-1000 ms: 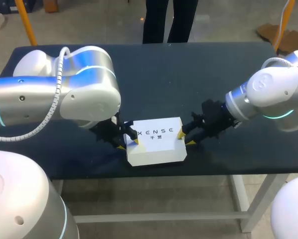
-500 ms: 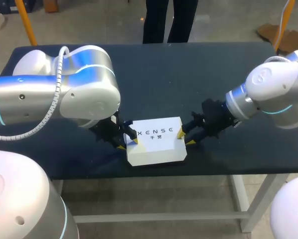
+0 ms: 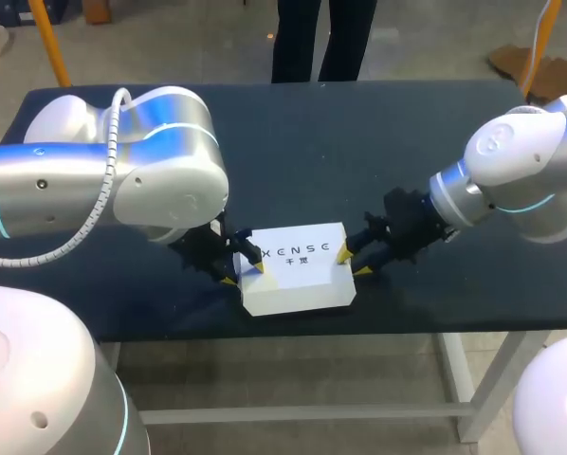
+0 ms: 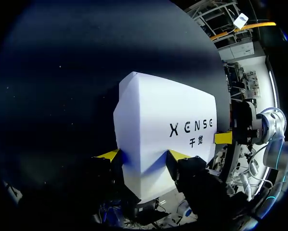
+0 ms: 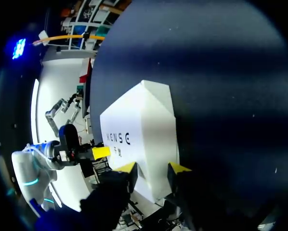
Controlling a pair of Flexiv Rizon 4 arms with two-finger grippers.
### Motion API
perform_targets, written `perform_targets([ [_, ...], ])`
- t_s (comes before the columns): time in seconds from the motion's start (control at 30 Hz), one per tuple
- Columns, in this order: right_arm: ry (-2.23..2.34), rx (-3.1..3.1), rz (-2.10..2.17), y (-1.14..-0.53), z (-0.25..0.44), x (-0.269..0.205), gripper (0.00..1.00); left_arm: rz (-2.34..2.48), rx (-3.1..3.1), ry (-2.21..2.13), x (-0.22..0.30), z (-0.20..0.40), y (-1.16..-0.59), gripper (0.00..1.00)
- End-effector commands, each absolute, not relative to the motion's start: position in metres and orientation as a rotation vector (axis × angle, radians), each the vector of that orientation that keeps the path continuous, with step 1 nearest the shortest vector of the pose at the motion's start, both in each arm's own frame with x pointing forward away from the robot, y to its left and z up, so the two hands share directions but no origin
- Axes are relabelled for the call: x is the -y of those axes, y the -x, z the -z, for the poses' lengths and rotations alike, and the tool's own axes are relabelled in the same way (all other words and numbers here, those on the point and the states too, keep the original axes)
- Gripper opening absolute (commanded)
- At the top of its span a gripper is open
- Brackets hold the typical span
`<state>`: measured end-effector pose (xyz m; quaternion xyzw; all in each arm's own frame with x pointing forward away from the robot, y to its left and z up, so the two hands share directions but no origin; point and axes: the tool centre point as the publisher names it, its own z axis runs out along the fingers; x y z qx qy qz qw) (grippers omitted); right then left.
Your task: Assemble the packaging by folding the flat box into shape, placing the metal phone stand inside, and closing the box properly
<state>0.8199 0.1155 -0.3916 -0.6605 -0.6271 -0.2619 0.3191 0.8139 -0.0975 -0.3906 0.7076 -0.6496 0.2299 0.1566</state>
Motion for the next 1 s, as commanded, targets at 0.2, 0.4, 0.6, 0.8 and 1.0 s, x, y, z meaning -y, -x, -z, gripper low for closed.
perform_targets([
  [0.2,1.728,1.647,0.689,-0.8212,0.394,-0.1207,0.45,-0.656,1.86,-2.025,0.1051,0.406,-0.8192,0.49],
  [0.4,1.728,1.647,0.689,-0.8212,0.394,-0.1207,0.42,-0.656,1.86,-2.025,0.1051,0.406,-0.8192,0.49],
  [0.6,1.728,1.647,0.689,-0.8212,0.394,-0.1207,0.43,-0.656,1.86,-2.025,0.1051,0.406,-0.8192,0.45],
  [0.8,1.728,1.647,0.689,-0.8212,0.394,-0.1207,0.44,-0.656,1.86,-2.025,0.1051,0.406,-0.8192,0.46],
  [1.0,1.717,1.66,0.693,-0.8208,0.3941,-0.1217,0.44,-0.652,1.862,-2.015,0.1059,0.4081,-0.822,0.44],
])
